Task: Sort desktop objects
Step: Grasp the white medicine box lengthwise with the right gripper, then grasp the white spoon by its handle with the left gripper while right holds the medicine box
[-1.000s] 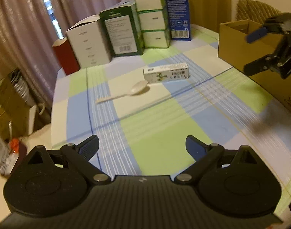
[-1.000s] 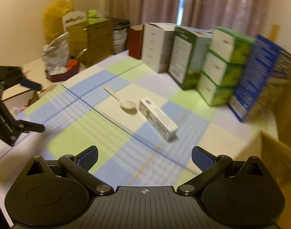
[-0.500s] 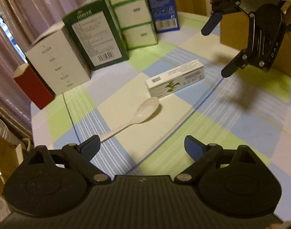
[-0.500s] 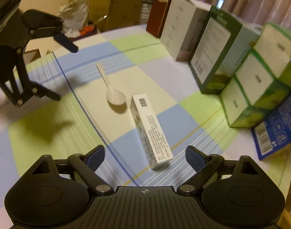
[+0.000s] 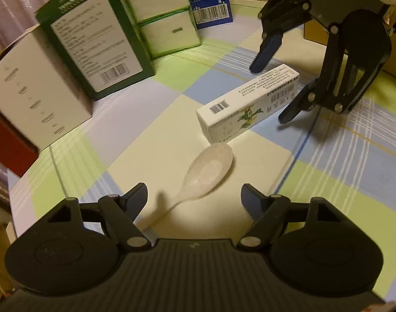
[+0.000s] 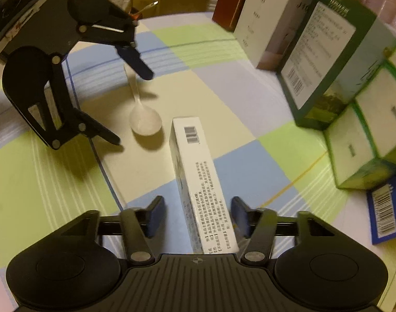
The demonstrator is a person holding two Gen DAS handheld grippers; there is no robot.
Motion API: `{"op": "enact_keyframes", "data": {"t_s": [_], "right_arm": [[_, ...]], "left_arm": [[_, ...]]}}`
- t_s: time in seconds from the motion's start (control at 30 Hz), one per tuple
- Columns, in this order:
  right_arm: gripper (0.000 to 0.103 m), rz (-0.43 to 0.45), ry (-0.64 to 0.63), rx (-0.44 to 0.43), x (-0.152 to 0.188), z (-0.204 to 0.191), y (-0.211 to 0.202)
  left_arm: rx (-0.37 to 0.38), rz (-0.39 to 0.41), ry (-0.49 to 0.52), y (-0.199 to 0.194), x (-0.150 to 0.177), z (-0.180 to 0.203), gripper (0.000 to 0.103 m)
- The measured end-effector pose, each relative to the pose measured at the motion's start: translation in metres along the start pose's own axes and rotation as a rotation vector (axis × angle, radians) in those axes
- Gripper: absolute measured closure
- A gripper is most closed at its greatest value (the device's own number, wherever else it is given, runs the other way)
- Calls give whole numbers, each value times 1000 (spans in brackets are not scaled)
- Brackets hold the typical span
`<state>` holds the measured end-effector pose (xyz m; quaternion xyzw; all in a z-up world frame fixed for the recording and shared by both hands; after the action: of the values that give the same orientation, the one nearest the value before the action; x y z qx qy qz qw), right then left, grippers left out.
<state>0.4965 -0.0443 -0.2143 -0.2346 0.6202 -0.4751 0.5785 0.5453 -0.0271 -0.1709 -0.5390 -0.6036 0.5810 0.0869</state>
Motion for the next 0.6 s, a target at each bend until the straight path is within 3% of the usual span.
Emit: {"op": "enact_keyframes", "data": {"t_s": [0.1,0.2,0.27,0.37,0.5,0.6], "right_arm": [[72,1,25,-5,0,2,2],[80,1,76,-27,2,4,1],[80,-5,112,-34,5,5,-2],[80,-21,157,-45,13,4,-9],[80,-51,200,-29,25,-6,-18],[80,-69,251,-21,39,-18,-28]], "left_arm": [[28,2,13,9,-7,0,29],[61,7,28,15,-15,1,36],[80,2,25,17,-19,1,42],[111,-13,12,18,-22,4,61],[98,-53,-34,13,-20,15,89],[52,-89,-92,5,-15,30,90]]}}
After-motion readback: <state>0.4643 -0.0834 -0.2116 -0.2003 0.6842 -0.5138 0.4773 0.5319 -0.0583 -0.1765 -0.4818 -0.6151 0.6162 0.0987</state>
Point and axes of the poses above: each gripper's, at about its wrist camera, not at the fingertips, and y roughly the way its jaws point, z to its right, x to its underside, the point moved 7 cm from there along y, roughly the way its jaws point, and after that the axes turned 5 degrees about y, right-handed, at the moved point
